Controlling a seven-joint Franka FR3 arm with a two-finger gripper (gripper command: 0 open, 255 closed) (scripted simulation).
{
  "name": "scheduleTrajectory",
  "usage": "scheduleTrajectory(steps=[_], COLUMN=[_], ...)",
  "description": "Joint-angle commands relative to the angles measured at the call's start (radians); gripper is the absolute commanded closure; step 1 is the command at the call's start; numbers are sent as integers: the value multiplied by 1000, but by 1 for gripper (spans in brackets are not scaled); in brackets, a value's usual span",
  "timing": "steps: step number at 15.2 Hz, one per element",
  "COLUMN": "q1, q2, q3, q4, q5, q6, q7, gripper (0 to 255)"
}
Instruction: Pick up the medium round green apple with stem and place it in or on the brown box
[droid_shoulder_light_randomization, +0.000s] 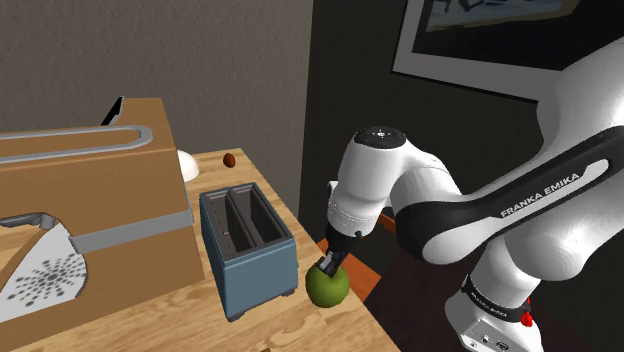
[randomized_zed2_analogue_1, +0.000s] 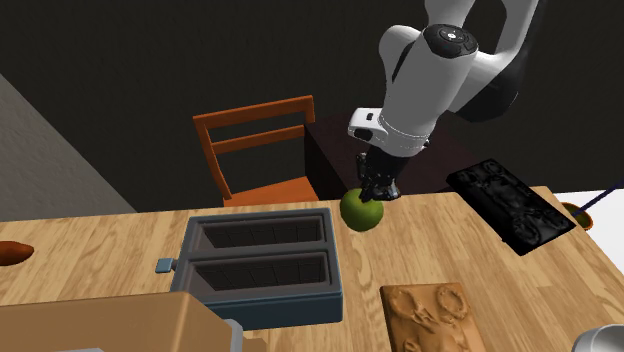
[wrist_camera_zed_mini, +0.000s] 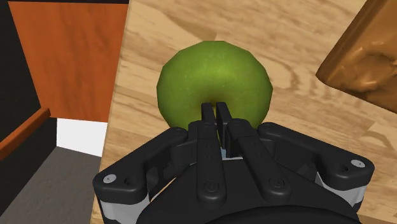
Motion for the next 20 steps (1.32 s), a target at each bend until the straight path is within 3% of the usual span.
scheduleTrajectory(steps=[1, 11, 16, 20], q1=[9, 35, -4, -54], q2=[-23, -109, 14, 137], q3=[-16, -73, 53, 168], q4=[13, 79, 238, 380], q5=[8, 22, -30, -113], q6=[-35, -185, -218, -251], q7=[-12, -46, 99, 232], gripper=[255, 255, 255, 255])
